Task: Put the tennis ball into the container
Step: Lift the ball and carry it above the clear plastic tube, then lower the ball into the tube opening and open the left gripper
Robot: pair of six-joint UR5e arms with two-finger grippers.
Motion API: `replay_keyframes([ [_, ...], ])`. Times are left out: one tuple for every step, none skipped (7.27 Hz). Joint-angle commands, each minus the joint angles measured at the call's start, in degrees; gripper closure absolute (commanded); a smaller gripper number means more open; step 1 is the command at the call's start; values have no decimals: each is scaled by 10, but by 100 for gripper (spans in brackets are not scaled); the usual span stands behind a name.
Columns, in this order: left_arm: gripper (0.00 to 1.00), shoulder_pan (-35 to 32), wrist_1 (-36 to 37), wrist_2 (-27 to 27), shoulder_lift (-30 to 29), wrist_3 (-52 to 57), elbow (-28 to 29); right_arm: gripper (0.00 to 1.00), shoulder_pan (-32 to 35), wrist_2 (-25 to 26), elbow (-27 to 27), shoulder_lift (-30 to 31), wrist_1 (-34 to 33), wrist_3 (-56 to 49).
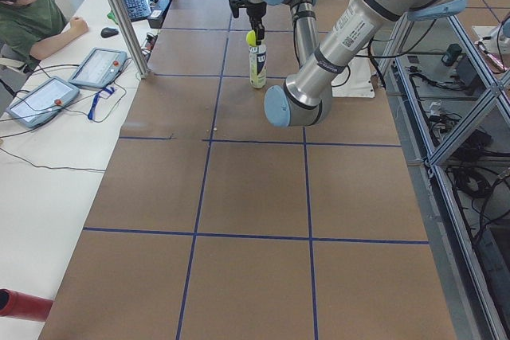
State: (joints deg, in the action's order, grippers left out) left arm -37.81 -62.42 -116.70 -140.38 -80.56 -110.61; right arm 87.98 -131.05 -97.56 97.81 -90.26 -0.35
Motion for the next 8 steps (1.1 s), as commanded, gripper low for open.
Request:
replay_keyframes([
  [82,18,-30,0,-10,-2,33,0,0,0,0,-1,0,0],
  [80,23,-33,0,-10,-2,36,0,0,0,0,0,0,0],
  [72,24,-47,0,-7,0,38,0,0,0,0,-1,0,0],
  [52,25,-53,0,-6,0,38,0,0,0,0,0,0,0],
  [27,24,-53,1,-6,0,35,0,0,0,0,0,0,0],
  [8,24,-53,1,-4,2,33,0,0,0,0,0,0,0],
  [0,24,-53,1,-4,2,31,0,0,0,0,0,0,0],
  [0,24,-53,1,-3,2,29,0,0,0,0,0,0,0],
])
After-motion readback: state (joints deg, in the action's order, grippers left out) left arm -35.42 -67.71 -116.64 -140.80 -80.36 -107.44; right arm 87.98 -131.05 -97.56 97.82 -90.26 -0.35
